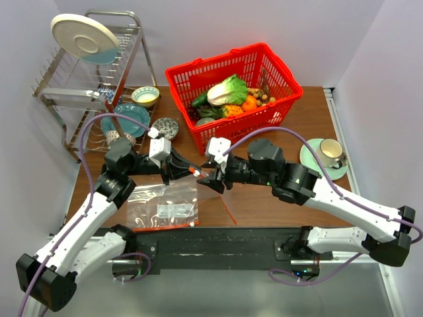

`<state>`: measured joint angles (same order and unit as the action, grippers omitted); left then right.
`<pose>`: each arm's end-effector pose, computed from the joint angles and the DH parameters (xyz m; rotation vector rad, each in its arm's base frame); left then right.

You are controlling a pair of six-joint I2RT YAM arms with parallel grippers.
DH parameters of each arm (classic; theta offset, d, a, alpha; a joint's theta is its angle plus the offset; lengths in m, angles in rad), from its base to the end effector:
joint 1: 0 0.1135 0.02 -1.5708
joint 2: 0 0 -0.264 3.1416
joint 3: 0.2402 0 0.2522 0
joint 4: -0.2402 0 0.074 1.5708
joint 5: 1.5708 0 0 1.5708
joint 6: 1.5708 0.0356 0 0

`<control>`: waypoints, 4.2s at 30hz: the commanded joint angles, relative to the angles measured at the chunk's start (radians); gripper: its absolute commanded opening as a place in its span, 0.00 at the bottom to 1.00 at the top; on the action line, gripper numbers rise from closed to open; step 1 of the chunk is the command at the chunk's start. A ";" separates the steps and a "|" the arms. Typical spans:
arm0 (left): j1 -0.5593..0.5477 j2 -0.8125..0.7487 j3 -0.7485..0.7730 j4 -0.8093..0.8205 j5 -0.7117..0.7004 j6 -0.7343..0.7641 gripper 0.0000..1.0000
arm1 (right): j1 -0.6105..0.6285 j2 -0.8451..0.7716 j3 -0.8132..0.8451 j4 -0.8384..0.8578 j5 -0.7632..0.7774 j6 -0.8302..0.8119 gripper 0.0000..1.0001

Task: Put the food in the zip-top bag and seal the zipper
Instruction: Unzip the zipper food storage bag at the center of the board.

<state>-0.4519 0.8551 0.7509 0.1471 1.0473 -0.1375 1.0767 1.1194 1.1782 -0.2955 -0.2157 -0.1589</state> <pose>0.1560 -0.1100 0.3509 1.0903 1.2954 -1.2409 0.1126 0.2251 0.3998 -1.2180 1.4378 0.8372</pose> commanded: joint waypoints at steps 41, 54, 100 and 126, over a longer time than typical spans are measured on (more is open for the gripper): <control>0.016 0.058 0.088 -0.072 -0.087 -0.050 0.00 | 0.015 0.017 0.034 0.130 0.128 -0.028 0.15; 0.018 0.052 0.093 -0.081 -0.102 -0.042 0.00 | 0.015 -0.041 -0.005 0.090 0.145 -0.013 0.00; 0.102 -0.080 0.056 -0.061 -0.316 0.003 0.00 | 0.015 -0.389 -0.552 0.101 0.016 0.321 0.00; 0.116 -0.079 0.051 -0.058 -0.296 0.007 0.00 | 0.017 -0.475 -0.618 0.078 0.029 0.415 0.37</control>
<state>-0.3542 0.7906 0.8032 0.0193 0.7769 -0.1600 1.0874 0.6483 0.5510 -0.1703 -0.1749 0.2478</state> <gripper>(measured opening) 0.013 0.235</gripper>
